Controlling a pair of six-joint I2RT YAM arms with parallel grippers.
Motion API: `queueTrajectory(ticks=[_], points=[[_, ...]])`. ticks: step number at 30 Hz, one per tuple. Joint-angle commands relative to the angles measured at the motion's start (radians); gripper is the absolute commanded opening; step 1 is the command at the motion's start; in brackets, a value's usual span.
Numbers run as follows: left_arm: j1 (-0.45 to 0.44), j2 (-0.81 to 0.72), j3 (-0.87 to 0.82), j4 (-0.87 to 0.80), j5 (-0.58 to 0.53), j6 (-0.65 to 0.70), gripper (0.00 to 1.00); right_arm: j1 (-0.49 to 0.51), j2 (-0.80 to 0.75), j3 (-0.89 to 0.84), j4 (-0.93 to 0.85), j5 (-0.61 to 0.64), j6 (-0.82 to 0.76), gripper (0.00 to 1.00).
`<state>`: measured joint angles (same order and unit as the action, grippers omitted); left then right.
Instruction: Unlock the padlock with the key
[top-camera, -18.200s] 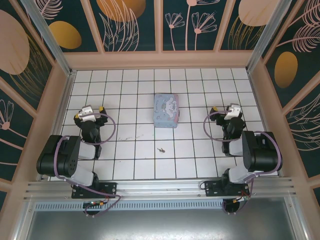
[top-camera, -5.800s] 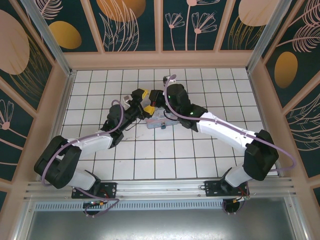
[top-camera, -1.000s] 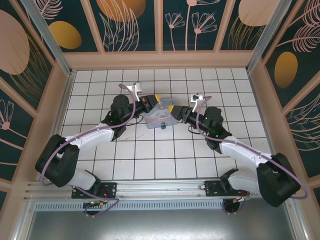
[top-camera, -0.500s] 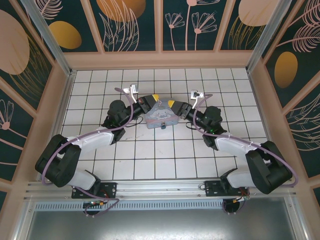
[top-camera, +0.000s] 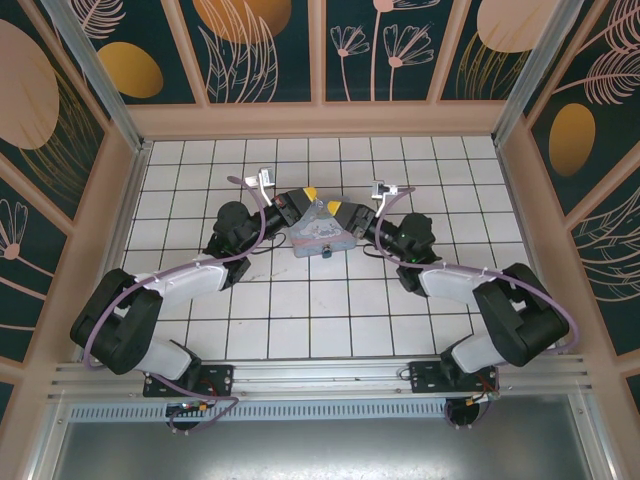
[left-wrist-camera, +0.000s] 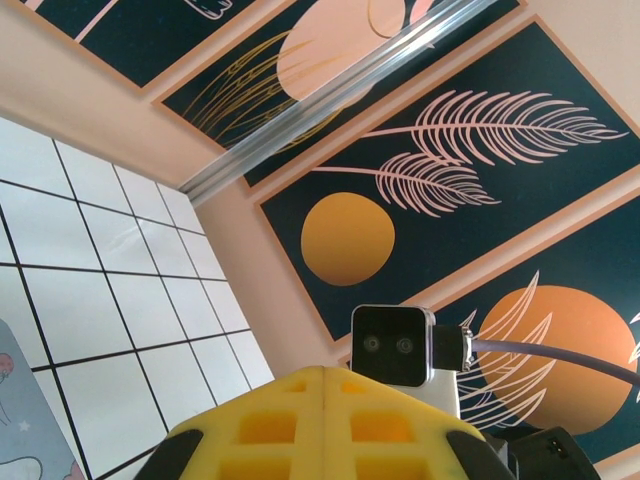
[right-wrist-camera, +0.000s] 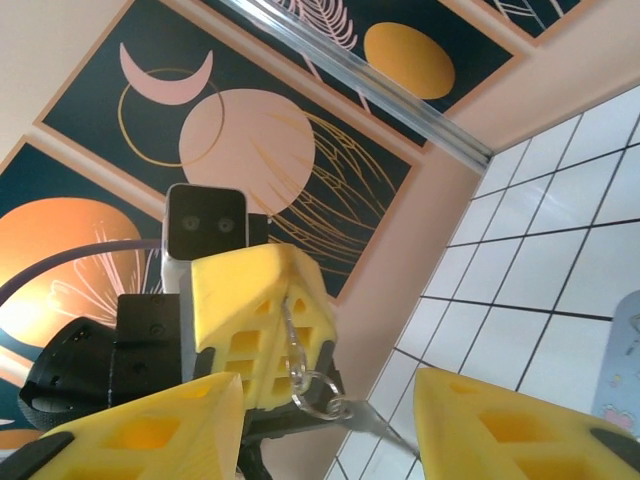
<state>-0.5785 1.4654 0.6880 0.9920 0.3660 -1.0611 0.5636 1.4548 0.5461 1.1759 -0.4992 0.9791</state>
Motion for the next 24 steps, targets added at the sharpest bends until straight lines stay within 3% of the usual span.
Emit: queueTrajectory(ticks=[1,24], points=[[-0.005,0.007,-0.010,0.048,-0.001,-0.010,0.00,0.011,0.013,0.040,0.082,-0.009,0.011,0.48],[-0.006,0.010,-0.013,0.054,-0.013,-0.018,0.00,0.048,0.088,0.097,0.076,-0.011,0.017,0.39]])
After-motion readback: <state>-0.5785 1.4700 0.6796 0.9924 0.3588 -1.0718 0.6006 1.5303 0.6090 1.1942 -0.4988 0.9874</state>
